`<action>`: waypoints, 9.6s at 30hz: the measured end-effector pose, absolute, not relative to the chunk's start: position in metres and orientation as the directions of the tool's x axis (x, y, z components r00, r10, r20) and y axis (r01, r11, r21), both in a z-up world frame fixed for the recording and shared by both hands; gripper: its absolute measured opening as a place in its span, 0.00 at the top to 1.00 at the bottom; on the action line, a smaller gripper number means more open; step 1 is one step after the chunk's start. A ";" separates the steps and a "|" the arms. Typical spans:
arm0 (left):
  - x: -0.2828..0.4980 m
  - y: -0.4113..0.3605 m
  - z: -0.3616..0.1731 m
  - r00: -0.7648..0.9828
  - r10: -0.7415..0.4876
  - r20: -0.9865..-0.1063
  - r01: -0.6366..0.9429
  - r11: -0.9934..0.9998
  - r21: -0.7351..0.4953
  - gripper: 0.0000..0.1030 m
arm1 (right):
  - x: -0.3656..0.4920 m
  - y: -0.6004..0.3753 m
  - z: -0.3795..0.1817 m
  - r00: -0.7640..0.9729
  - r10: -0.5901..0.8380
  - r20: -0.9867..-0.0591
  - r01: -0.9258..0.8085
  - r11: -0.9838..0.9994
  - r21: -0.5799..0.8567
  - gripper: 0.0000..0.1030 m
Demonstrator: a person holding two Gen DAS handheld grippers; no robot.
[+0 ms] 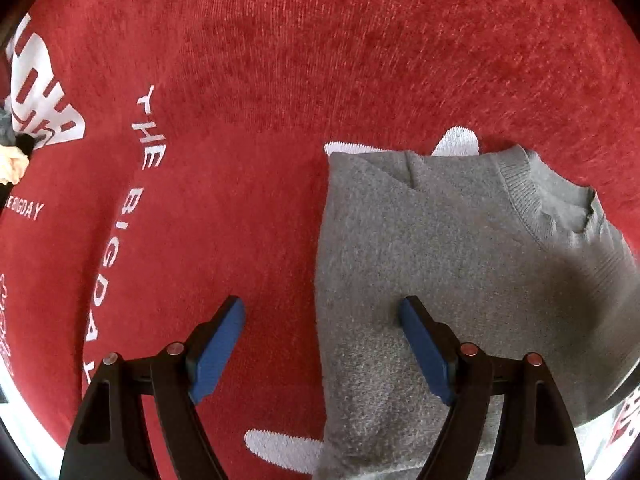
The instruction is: Fold small clothes
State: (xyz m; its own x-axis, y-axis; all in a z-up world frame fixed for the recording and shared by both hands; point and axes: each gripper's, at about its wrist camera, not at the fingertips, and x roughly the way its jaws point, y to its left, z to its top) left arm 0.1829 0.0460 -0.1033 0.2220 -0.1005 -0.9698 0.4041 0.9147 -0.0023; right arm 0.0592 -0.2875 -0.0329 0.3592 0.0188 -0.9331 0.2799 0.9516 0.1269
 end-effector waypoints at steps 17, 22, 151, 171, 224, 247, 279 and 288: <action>0.227 0.040 -0.102 0.031 -0.325 -0.945 0.380 0.878 -0.290 0.85 | -0.057 -0.405 -0.103 0.447 0.335 -0.829 0.726 0.406 0.555 0.49; 0.232 0.058 -0.089 0.105 -0.299 -0.949 0.388 0.890 -0.237 0.91 | -0.038 -0.398 -0.098 0.444 0.351 -0.824 0.697 0.442 0.564 0.93; -0.039 -0.247 -0.058 0.138 -0.325 -0.936 0.769 0.631 -0.105 0.24 | -0.165 -0.561 -0.015 0.928 0.245 -0.279 0.244 0.164 0.956 0.91; 0.076 -0.032 -0.081 0.219 -0.151 -0.964 0.493 0.869 -0.024 0.24 | 0.018 -0.305 -0.088 0.340 0.456 -0.822 0.324 0.764 0.558 0.52; 0.105 -0.023 -0.097 0.174 -0.140 -0.975 0.433 0.900 -0.052 0.24 | -0.121 -0.426 -0.098 0.567 0.222 -0.794 0.749 0.264 0.608 0.93; 0.065 -0.021 -0.083 0.112 -0.070 -0.991 0.534 0.846 0.001 0.24 | -0.130 -0.386 -0.071 0.326 0.260 -0.909 0.691 0.591 0.417 0.49; -0.085 -0.063 -0.059 0.041 -0.017 -0.999 0.540 0.842 0.008 0.24 | -0.167 -0.351 -0.066 0.199 0.369 -0.908 0.481 0.771 0.419 0.42; -0.095 0.027 -0.059 0.039 -0.028 -0.999 0.481 0.877 -0.006 0.24 | -0.187 -0.273 -0.069 0.154 0.377 -0.913 0.475 0.782 0.403 0.42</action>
